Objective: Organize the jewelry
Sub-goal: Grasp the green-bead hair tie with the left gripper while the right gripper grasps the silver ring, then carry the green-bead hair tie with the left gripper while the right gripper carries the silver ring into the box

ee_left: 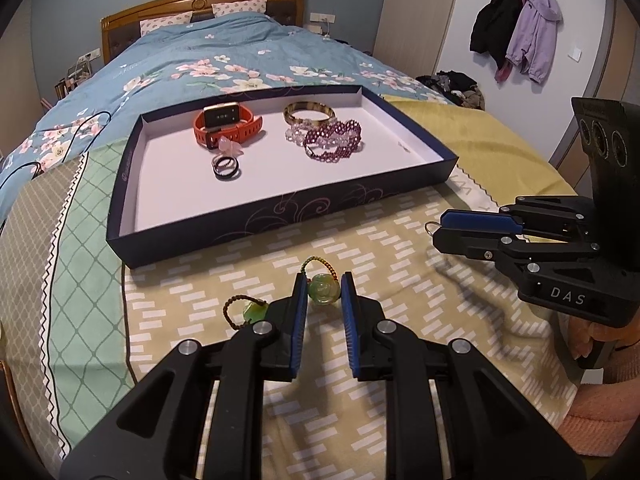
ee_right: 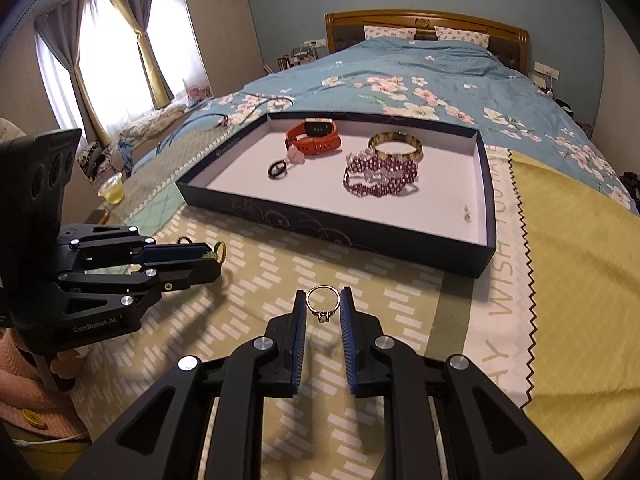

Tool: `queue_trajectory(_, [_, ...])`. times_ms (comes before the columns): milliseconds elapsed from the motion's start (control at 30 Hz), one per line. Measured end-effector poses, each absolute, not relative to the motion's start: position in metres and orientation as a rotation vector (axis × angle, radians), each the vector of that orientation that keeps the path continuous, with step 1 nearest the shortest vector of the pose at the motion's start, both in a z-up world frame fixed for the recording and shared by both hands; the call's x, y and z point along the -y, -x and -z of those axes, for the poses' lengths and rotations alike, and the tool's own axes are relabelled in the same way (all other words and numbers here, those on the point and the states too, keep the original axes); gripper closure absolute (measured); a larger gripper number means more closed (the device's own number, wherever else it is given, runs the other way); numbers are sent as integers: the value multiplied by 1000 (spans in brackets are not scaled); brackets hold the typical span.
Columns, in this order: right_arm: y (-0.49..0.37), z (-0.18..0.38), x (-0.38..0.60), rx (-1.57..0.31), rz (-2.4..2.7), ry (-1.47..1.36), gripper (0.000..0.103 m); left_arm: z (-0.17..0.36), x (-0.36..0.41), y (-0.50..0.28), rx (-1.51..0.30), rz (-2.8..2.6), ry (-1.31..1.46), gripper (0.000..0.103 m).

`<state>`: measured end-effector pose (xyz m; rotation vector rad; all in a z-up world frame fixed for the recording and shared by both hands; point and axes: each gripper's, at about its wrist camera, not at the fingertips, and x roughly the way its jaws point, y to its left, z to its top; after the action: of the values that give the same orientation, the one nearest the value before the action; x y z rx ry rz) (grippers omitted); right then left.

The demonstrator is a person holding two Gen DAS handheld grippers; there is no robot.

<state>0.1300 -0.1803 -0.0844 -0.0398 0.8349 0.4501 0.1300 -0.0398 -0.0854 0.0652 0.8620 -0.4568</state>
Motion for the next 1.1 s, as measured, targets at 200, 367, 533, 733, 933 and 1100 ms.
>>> queue_trajectory(200, [-129, 74, 182, -794, -466, 12, 88, 76, 37, -128, -836, 455, -57, 86])
queue_trajectory(367, [-130, 69, 181, -777, -465, 4, 88, 69, 34, -127, -816, 452, -47, 86])
queue_trajectory(533, [-133, 64, 182, -760, -462, -2, 88, 63, 31, -129, -797, 446, -36, 86])
queue_trajectory(733, [-138, 59, 181, -741, -462, -8, 88, 57, 29, -130, -780, 439, -26, 86])
queue_trajectory(933, [-141, 56, 181, -730, -466, -7, 88, 52, 28, -131, -766, 434, -19, 86])
queue_trajectory(1100, [-145, 52, 179, -719, -464, -2, 88, 49, 28, -134, -755, 427, -18, 86])
